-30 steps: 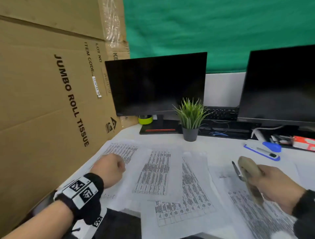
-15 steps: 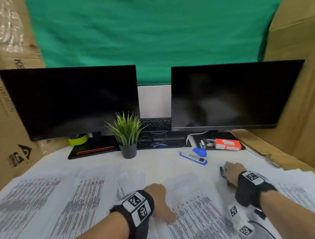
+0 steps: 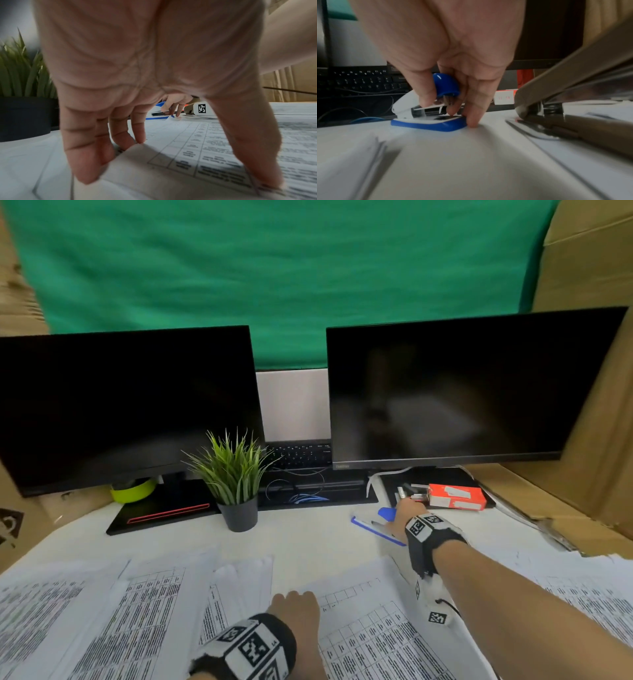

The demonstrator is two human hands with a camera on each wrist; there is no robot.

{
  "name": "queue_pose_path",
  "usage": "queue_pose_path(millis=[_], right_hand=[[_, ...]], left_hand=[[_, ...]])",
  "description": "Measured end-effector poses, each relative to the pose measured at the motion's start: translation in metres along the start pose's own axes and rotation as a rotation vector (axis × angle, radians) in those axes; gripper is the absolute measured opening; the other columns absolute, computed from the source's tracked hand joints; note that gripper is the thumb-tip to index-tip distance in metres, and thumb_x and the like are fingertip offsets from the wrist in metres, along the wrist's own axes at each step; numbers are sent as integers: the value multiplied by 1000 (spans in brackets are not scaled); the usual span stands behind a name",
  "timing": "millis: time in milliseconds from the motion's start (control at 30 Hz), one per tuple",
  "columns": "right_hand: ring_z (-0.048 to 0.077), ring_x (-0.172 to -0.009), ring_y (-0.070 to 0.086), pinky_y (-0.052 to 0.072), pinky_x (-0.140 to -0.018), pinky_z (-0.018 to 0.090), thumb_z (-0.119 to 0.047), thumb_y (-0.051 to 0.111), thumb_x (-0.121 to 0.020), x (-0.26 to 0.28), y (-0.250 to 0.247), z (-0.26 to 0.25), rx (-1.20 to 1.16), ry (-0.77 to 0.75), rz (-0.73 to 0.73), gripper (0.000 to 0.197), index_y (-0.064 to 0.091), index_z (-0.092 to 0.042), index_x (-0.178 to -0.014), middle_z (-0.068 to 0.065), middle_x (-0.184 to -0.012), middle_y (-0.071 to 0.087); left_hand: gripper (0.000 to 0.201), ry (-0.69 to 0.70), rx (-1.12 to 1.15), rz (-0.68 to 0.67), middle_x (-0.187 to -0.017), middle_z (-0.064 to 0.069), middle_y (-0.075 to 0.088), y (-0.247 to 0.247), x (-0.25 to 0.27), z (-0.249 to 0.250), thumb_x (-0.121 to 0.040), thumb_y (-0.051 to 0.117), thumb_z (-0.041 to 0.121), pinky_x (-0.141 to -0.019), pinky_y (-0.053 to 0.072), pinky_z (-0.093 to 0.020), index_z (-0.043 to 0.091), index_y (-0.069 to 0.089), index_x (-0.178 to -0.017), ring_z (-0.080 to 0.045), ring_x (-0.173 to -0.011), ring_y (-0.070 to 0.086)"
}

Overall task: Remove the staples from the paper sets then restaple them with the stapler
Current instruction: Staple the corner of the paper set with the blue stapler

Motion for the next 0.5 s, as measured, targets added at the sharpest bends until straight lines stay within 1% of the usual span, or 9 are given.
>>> queue_pose_path(millis=[67, 100, 133, 167, 200, 267, 300, 400, 500], right_hand=[[17, -82, 56, 46, -73, 25, -28, 56, -91, 4, -6, 2, -26, -3, -1, 30, 54, -9, -114, 3, -91, 56], [17, -79, 56, 47, -71, 26, -29, 58, -90, 10, -12, 5, -82, -6, 7, 28, 56, -8, -110, 3, -87, 57], [20, -77, 59, 50, -71, 29, -28, 61, -88, 17, -18, 9, -178, -9, 15, 27, 58, -6, -104, 5, -83, 59], [24, -78, 62, 54, -72, 33, -26, 64, -85, 27, -24, 14, -372, -27, 35, 26, 61, -4, -98, 8, -82, 63], [29, -79, 65, 58, -74, 37, -20, 67, -85, 43, -31, 18, -659, -48, 46, 23, 62, 0, -94, 13, -83, 67], [30, -82, 68, 60, -73, 36, -6, 66, -86, 84, -37, 21, -1233, -93, -18, 13, 62, 2, -96, 17, -90, 69], [30, -86, 68, 60, -75, 36, -2, 64, -86, 105, -37, 22, -1387, -113, -93, 12, 62, -1, -98, 16, -93, 69], [33, -88, 65, 59, -75, 42, 10, 59, -82, 144, -15, 29, -1524, -83, -300, 19, 56, 0, -98, 19, -93, 65], [32, -80, 60, 58, -63, 35, 17, 48, -78, 167, 20, 48, -1488, 87, -374, 19, 56, 5, -90, 19, -85, 57]], left_hand=[[58, -2, 17, -13, -97, -3, 52, 1, 3, 0, -87, 66, 28, -92, 44, -31, 3, 39, -131, -26, -117, 56], [58, -5, 30, -13, -96, -2, 53, 1, 4, 0, -87, 66, 28, -90, 45, -30, 3, 39, -131, -25, -116, 57], [59, -11, 39, -11, -105, -5, 57, 1, 3, 0, -87, 67, 28, -89, 45, -29, 3, 38, -132, -24, -115, 58], [60, -19, 45, -12, -118, -7, 57, 0, 4, 0, -87, 68, 29, -90, 44, -30, 3, 39, -133, -24, -116, 57], [62, -24, 45, -26, -127, -9, 54, -2, 6, 0, -87, 70, 30, -92, 44, -30, 4, 38, -134, -25, -118, 54], [76, -9, 37, -96, -133, -10, 45, -4, 11, 5, -81, 76, 39, -97, 41, -34, 4, 36, -135, -26, -124, 47], [83, 10, 26, -124, -133, -11, 42, -5, 14, 8, -77, 77, 44, -98, 40, -35, 5, 34, -137, -26, -125, 43], [90, 37, 40, -129, -133, -9, 40, -8, 19, 10, -75, 77, 46, -98, 39, -34, 8, 29, -140, -25, -125, 40], [101, 30, 199, -145, -129, -6, 46, -5, 21, 6, -67, 83, 46, -96, 48, -35, 12, 23, -140, -24, -118, 48]])
Point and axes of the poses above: each hand's wrist, its own x-axis away from the middle knuckle, its own y-axis out of the palm, z = x × y, the point moved 7 cm from there along -x, towards the middle knuckle
